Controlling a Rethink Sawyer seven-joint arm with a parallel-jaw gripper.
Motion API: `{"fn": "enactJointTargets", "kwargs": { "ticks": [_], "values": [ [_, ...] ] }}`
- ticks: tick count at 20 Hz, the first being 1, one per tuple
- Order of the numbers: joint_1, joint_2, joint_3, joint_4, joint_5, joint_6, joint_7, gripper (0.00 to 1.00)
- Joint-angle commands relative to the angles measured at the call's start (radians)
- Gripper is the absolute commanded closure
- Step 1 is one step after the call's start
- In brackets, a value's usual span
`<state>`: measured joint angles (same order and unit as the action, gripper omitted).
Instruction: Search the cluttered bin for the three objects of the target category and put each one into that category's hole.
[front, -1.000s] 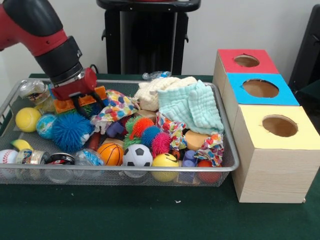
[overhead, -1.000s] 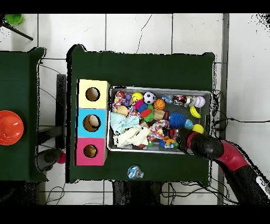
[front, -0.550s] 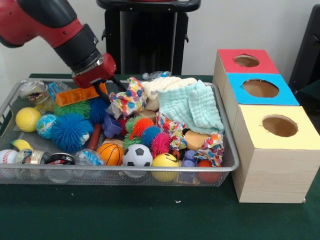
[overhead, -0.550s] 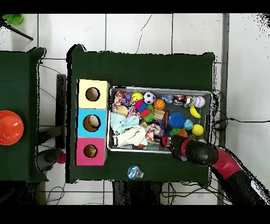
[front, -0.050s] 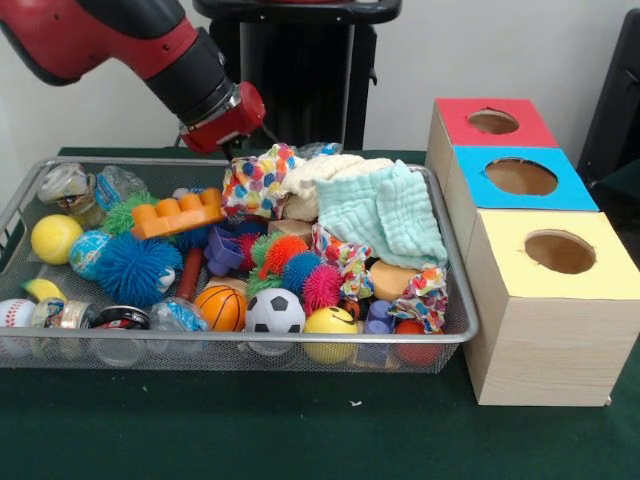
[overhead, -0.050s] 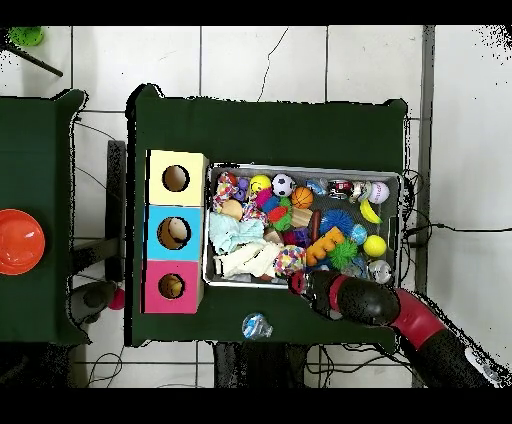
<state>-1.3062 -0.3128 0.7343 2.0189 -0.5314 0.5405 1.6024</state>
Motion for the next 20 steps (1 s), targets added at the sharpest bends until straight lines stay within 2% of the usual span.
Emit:
{"fn": "enactJointTargets", "kwargs": {
  "ticks": [1, 11, 20],
  "values": [
    [0.031, -0.047, 0.071, -0.036, -0.068, -0.128, -0.025, 0.00],
    [0.023, -0.072, 0.123, -0.053, -0.216, -0.345, -0.049, 0.00],
    [0.071, -0.202, 0.115, -0.043, -0.277, -0.336, -0.057, 0.00]
  ]
}}
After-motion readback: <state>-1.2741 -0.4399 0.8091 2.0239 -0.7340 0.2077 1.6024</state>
